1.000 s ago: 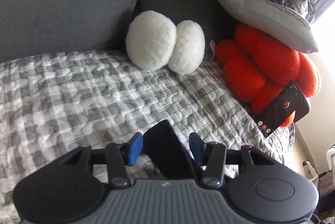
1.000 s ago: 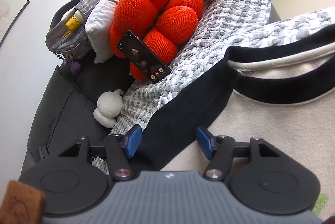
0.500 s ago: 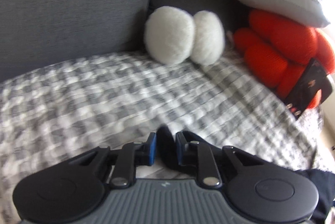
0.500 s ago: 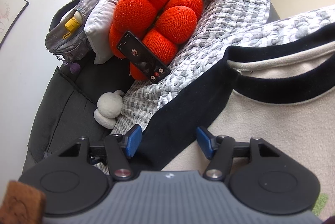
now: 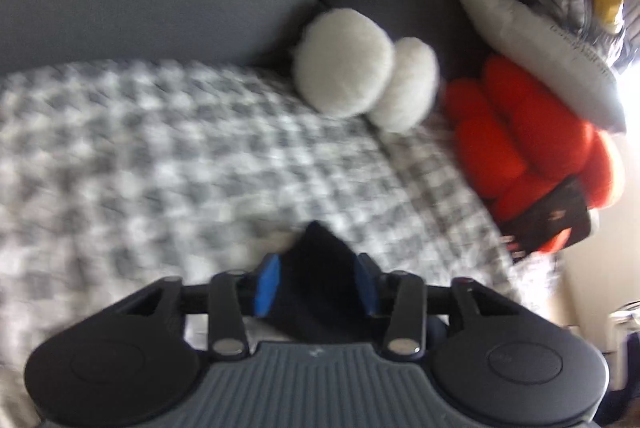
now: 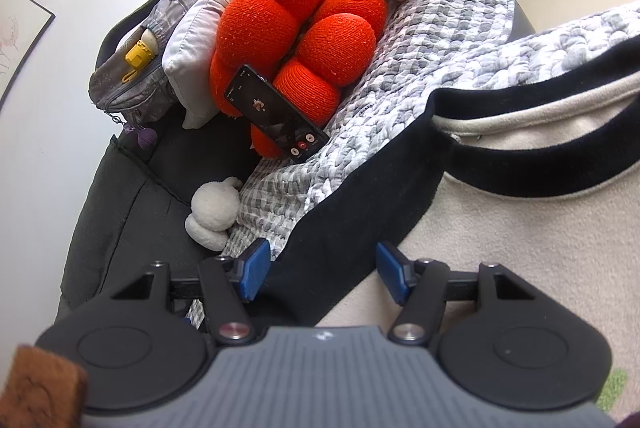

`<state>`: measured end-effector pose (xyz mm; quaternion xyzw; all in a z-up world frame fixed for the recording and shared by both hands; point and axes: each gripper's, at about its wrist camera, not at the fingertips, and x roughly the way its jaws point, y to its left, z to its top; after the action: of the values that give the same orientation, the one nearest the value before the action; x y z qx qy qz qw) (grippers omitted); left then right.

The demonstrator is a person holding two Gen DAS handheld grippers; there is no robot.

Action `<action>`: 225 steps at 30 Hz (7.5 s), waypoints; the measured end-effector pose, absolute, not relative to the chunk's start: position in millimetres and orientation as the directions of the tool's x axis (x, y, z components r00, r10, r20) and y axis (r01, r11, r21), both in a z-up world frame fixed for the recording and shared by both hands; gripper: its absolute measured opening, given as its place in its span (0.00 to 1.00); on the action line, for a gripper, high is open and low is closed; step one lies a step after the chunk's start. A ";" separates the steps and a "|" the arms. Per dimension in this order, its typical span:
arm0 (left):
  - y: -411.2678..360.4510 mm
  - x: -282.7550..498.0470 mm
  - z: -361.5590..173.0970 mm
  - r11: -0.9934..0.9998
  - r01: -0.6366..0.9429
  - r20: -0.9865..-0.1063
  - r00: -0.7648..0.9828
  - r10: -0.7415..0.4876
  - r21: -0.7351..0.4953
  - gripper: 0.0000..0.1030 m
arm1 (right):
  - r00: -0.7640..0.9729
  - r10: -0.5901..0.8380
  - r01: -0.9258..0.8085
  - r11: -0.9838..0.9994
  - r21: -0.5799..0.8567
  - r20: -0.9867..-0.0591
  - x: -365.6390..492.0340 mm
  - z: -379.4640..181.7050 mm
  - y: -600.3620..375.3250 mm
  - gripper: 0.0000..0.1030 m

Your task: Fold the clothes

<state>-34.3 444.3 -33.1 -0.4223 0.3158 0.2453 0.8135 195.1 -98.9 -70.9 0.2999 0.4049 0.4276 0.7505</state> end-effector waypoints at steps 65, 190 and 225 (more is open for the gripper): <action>493.1 -44.5 -78.8 0.774 -0.354 -0.617 0.785 -0.059 -0.525 0.51 | 0.444 0.671 -0.659 0.694 0.290 -0.594 172.6 3.5 9.4 0.63; 262.3 90.7 -61.3 0.977 0.166 -0.592 0.777 -0.215 -0.137 0.54 | 0.656 0.534 -0.633 0.774 -0.004 -0.534 222.2 -54.0 -50.5 0.11; 72.9 147.3 -18.1 0.857 0.506 -0.619 0.642 -0.452 -0.101 0.63 | 0.797 0.215 -0.285 0.958 -0.038 -0.564 174.4 -22.7 -235.2 0.44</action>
<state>147.3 72.9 -18.1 0.0405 0.3300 -0.2646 0.9052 174.4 -235.2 -22.7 -0.0605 0.2896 0.1322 0.9461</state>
